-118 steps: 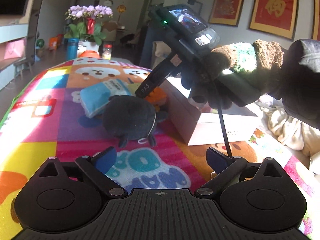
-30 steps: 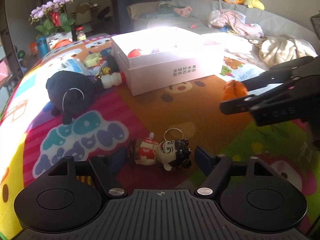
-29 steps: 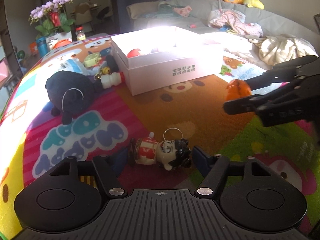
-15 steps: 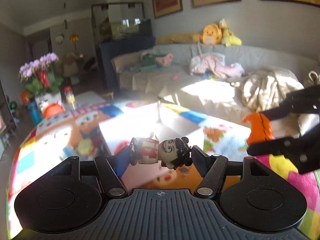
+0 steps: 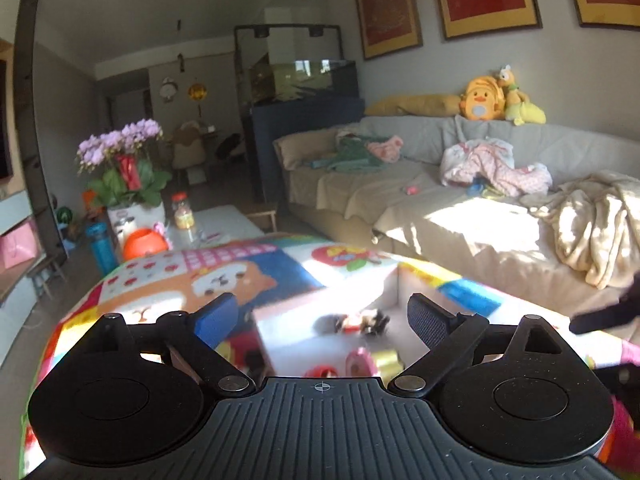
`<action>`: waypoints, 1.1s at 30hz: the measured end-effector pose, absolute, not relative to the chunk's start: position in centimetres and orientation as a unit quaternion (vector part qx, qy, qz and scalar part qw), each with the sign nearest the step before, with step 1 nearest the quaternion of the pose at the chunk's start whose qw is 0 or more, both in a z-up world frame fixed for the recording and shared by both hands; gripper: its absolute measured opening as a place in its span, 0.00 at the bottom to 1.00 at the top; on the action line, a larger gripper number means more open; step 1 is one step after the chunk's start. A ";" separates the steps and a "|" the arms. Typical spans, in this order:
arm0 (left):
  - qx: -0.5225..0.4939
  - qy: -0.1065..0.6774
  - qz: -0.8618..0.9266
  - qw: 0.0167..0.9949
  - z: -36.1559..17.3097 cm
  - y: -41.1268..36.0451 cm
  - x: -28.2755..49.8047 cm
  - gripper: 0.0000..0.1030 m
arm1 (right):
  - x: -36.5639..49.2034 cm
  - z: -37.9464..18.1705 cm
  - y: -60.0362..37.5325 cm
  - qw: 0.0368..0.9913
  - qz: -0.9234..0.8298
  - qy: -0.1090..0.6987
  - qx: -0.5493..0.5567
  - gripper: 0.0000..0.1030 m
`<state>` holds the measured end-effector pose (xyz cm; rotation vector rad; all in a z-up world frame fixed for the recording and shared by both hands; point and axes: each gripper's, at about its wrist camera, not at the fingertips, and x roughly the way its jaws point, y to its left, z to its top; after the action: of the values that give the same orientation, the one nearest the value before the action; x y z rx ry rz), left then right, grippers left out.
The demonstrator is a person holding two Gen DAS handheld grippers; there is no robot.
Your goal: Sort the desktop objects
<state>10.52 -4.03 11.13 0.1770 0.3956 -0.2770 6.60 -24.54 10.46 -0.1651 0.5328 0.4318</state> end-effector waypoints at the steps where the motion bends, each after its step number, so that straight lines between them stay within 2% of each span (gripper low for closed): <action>1: 0.085 0.210 -0.138 0.964 10.2 -3.2 9.5 0.93 | 6.7 10.1 -24.5 0.935 0.215 0.268 -0.086 0.49; 3: 0.072 0.236 -0.145 0.958 8.9 -1.9 7.8 0.93 | 6.7 9.1 -24.4 0.931 0.211 0.282 -0.098 0.64; 5: 0.058 0.257 -0.156 0.952 7.6 -0.9 6.0 0.93 | 6.0 8.1 -24.9 0.929 0.199 0.296 -0.097 0.69; 11: 0.051 0.320 -0.183 0.928 4.0 -1.1 3.5 0.94 | 2.4 5.4 -27.6 0.914 0.170 0.363 -0.062 0.69; 16: 0.044 0.344 -0.194 0.918 2.8 -2.5 3.0 0.94 | 1.9 4.5 -27.7 0.916 0.141 0.371 -0.058 0.70; 18: 0.050 0.356 -0.196 0.912 2.4 -3.0 2.5 0.95 | 2.2 4.5 -26.8 0.915 0.158 0.368 -0.060 0.76; 20: 0.059 0.352 -0.198 0.913 2.4 -3.2 1.7 0.95 | 2.5 4.3 -25.2 0.913 0.176 0.358 -0.081 0.77; 26: 0.050 0.343 -0.187 0.919 3.0 -1.9 0.4 0.97 | 5.0 3.1 -22.6 0.899 0.206 0.373 -0.097 0.76; 29: 0.042 0.341 -0.180 0.922 3.1 -1.2 0.1 0.97 | 6.3 2.8 -21.7 0.890 0.202 0.395 -0.106 0.53; 33: 0.029 0.339 -0.173 0.924 3.1 -0.3 0.2 0.97 | 5.9 4.3 -20.5 0.894 0.193 0.379 -0.140 0.53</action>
<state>0.20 -0.34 3.14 0.0603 0.6966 -0.3544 5.91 -20.53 4.30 -0.2893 0.7865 0.4007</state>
